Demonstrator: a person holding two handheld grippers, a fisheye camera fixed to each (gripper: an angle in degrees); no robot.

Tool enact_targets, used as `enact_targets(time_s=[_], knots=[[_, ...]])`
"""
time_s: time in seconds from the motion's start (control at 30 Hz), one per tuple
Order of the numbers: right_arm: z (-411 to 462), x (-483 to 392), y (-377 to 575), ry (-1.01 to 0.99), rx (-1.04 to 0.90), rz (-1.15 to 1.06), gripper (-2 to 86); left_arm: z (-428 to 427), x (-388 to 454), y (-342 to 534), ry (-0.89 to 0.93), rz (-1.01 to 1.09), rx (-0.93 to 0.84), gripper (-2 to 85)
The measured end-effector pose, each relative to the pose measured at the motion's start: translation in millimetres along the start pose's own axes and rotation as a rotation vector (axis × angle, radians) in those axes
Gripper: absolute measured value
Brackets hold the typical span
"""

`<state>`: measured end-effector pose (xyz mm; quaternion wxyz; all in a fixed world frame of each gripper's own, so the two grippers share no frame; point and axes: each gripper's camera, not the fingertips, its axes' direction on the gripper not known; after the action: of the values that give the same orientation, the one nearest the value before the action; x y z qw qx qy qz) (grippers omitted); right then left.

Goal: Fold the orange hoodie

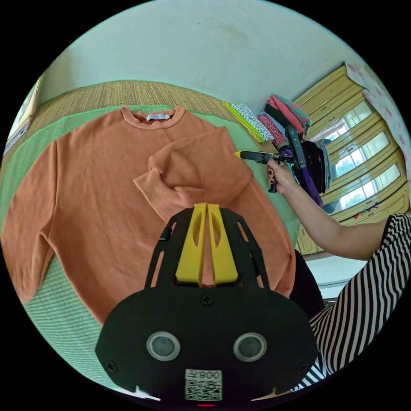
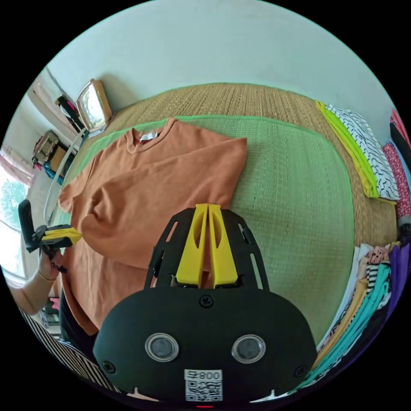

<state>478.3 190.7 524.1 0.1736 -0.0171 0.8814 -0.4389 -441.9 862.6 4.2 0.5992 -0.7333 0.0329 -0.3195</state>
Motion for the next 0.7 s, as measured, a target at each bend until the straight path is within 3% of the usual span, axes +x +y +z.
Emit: enact_targets(time_s=[0.13,0.23,0.3,0.5,0.7], knots=[[-35,-22,14,-0.008,0.082,-0.038,0.1,-67,-22,46,-0.005,-0.11,0.091,0.7],[-10,-35,22,0.047,-0.042,-0.065,0.2,-119,-48,89,-0.031,-0.264,0.178,1.3],[-12,-36,22,0.055,-0.021,-0.047,0.2,-154,-68,119,-0.035,-0.378,0.252,2.2],[-42,-57,0,0.089,0.039,-0.04,0.2,-269,-142,230,-0.01,-0.744,0.606,7.1],[-43,-105,-17,-0.058,0.028,-0.125,0.2,-343,-211,279,-0.026,-0.919,0.753,10.1]])
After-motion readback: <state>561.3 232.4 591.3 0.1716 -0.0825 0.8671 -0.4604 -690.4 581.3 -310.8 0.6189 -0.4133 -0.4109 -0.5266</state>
